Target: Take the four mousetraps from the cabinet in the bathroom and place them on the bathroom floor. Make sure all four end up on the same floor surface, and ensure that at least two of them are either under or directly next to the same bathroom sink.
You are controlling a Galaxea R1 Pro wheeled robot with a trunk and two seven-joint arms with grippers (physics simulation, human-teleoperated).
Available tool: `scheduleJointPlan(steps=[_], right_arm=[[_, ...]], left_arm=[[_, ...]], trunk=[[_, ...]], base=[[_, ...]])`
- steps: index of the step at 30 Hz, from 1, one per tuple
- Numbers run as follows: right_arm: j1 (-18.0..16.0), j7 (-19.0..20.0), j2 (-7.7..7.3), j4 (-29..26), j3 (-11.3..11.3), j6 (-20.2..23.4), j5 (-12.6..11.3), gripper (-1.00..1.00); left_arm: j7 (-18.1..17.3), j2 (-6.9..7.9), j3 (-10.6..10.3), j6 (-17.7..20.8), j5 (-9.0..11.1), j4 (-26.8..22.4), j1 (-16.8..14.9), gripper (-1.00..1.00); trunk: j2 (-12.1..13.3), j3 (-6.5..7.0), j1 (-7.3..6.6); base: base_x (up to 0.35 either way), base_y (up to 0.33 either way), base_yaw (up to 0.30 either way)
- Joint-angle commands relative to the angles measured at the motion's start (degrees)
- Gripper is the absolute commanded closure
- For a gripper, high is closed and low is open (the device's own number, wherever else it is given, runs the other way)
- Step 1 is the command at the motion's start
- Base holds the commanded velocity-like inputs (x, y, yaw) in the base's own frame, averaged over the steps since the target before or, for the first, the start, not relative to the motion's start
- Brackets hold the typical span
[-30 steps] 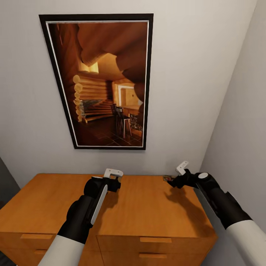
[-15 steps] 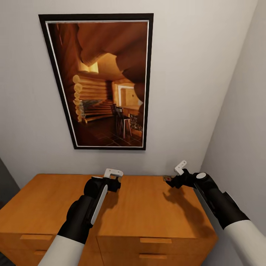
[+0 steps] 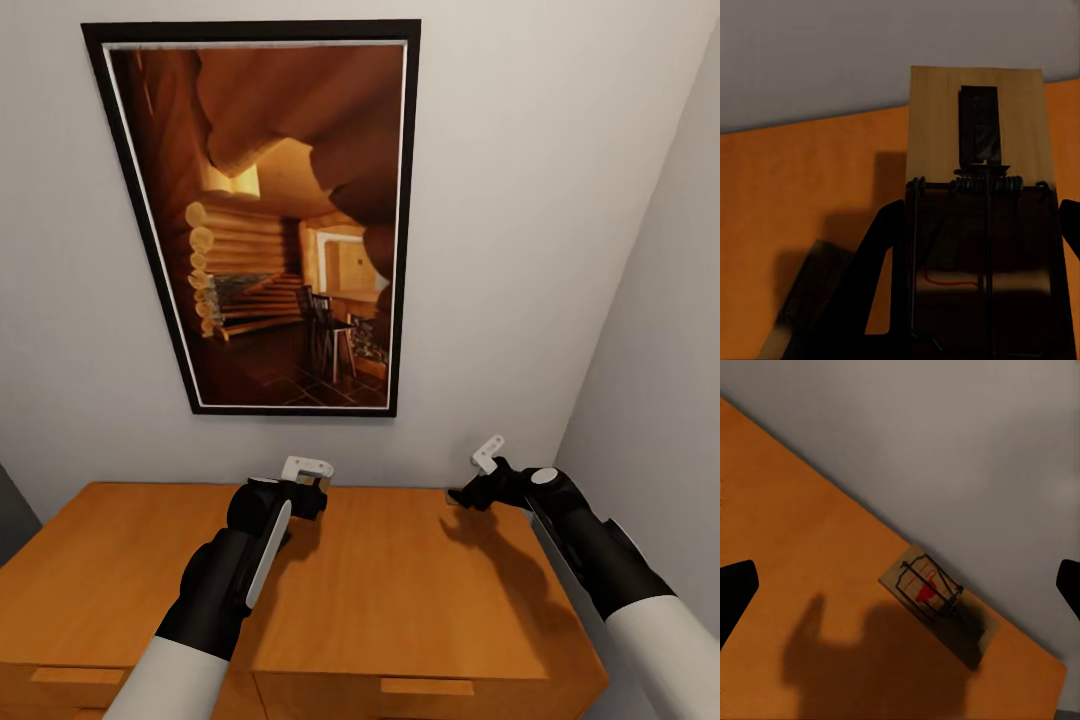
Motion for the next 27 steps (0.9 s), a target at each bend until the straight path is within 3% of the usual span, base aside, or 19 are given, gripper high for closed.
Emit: scheduleJointPlan(steps=[1,18,27], right_arm=[[-0.08,0.43,-0.04,-0.06,0.06,0.12,0.67,-1.00],[-0.07,0.75,-0.12,0.60,0.54,0.20,0.56,-1.00],[-0.08,0.72,-0.21,2.01,0.56,1.09,3.17,-1.00]], left_arm=[[-0.03,-0.01,-0.08,0.26,-0.42,-0.05,-0.06,1.00],[-0.03,-0.01,-0.11,0.17,-0.42,0.10,-0.06,1.00],[-0.03,-0.01,-0.12,0.13,-0.43,0.77,-0.06,1.00]], trunk=[[-0.14,-0.14,0.04],[-0.14,-0.14,0.04],[-0.14,-0.14,0.04]], base=[[0.008,0.000,0.000],[0.001,0.000,0.000],[0.000,0.000,0.000]])
